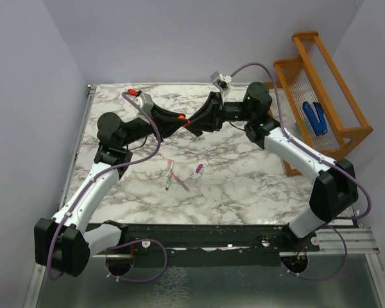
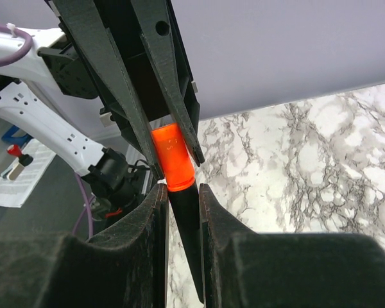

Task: Insert the pens into the pen caps

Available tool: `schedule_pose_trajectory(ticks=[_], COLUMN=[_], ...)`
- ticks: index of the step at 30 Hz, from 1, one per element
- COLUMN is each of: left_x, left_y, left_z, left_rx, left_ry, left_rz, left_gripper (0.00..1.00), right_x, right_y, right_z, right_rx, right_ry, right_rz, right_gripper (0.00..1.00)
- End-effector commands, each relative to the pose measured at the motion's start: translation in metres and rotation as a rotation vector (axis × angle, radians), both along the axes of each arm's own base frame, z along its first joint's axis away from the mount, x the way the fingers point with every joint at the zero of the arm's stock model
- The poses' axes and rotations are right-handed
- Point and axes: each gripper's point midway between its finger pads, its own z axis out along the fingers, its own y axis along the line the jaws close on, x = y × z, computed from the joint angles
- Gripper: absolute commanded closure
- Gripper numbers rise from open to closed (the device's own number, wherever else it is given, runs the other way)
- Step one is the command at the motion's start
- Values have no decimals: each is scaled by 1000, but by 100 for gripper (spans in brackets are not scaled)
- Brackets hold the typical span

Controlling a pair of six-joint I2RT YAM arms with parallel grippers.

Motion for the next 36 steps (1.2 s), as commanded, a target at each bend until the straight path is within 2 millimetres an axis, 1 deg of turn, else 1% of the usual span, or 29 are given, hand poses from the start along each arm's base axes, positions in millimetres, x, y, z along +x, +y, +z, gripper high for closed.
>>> schedule_pose_trajectory(ticks=[1, 7, 11, 15, 20, 26, 34, 36], left_x=[-12, -8, -2, 3, 3, -1, -10, -12], left_y=[-10, -24, -31, -40, -52, -51, -39, -37], left_z=[-97, -87, -80, -81, -85, -98, -113, -114], left_rx=[119, 98, 76, 71, 78, 91, 170, 182], left_ry=[368, 357, 347, 357, 369, 389, 405, 401], left_rz=[-83, -58, -36, -30, -40, -35, 3, 9], left_gripper=[100, 100, 100, 100, 100, 100, 100, 100], right_x=[-14, -14, -14, -16, -16, -16, -14, -14], right_y=[-9, -1, 0, 0, 0, -2, -4, -4], right_z=[100, 92, 90, 91, 90, 92, 94, 94], right_rx=[245, 237, 238, 244, 249, 246, 229, 231], right_ry=[-276, -258, -252, -251, -244, -254, -277, -276], right_rz=[-5, 14, 12, 11, 8, -11, -40, -42], right_gripper=[100, 100, 100, 100, 100, 100, 100, 100])
